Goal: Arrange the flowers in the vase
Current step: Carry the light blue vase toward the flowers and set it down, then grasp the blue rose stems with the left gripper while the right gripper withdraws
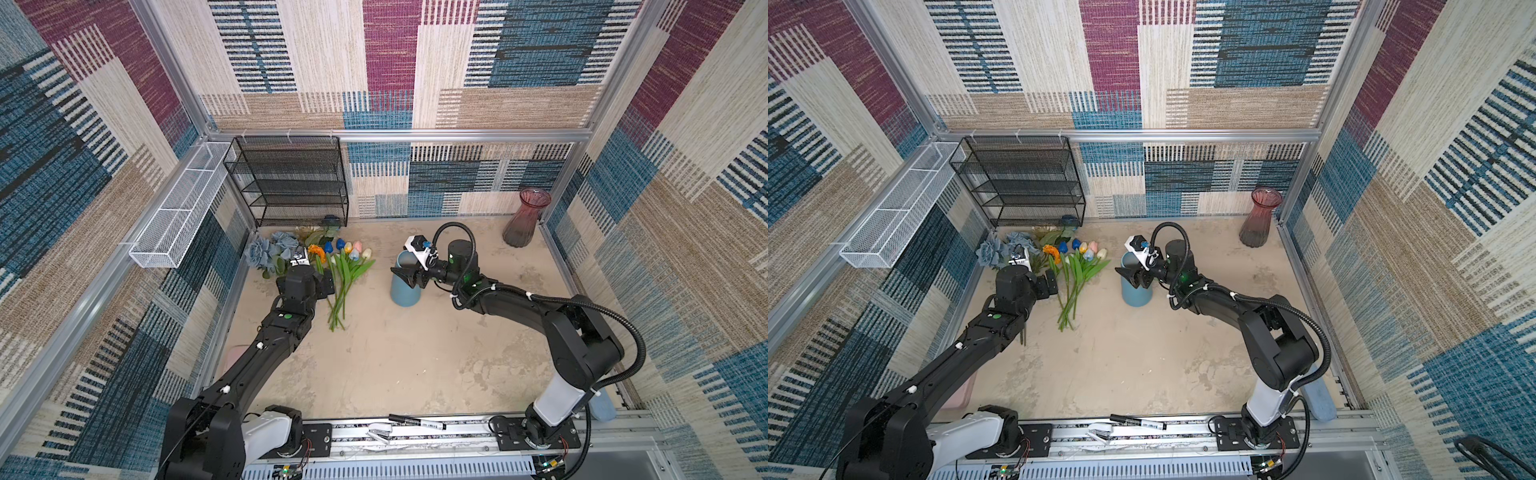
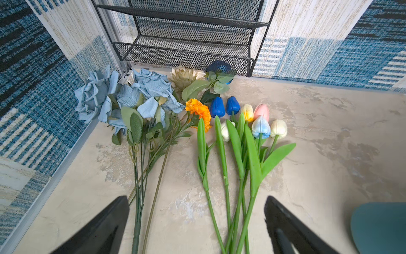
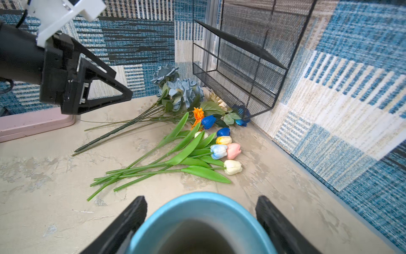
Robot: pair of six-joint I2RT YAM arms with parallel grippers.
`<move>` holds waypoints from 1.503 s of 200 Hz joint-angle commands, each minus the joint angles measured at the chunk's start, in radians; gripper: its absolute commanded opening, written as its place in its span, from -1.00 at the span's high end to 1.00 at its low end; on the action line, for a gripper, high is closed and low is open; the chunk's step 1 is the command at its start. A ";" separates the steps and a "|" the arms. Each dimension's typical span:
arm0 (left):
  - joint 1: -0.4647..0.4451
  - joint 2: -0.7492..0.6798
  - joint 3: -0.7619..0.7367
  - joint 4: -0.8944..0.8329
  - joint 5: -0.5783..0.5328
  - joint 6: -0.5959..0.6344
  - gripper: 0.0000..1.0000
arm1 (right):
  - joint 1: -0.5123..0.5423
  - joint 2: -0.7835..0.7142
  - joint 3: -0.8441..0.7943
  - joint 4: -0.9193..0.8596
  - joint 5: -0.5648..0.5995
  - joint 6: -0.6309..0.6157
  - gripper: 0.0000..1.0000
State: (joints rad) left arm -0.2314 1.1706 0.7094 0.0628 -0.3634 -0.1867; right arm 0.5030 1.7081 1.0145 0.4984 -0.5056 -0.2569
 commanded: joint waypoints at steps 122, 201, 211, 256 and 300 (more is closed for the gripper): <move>0.007 -0.021 0.098 -0.126 -0.050 0.009 -0.98 | -0.027 -0.101 -0.010 0.038 0.045 0.020 -0.99; 0.168 0.092 0.212 -0.395 0.000 -0.034 -0.79 | -0.055 -0.425 -0.171 0.078 0.204 0.239 -0.61; 0.184 0.131 0.224 -0.406 -0.001 -0.037 -0.69 | -0.046 -0.471 -0.293 0.224 0.179 0.263 -0.59; 0.256 0.246 0.253 -0.432 0.040 -0.017 0.06 | -0.012 -0.625 -0.556 0.357 0.150 0.272 -0.43; 0.319 0.386 0.348 -0.481 0.131 0.028 0.38 | 0.035 -0.653 -0.645 0.477 0.113 0.248 -0.47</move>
State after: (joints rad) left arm 0.0723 1.5005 1.0012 -0.3805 -0.2985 -0.2001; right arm 0.5243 1.0668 0.3904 0.8429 -0.3515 0.0059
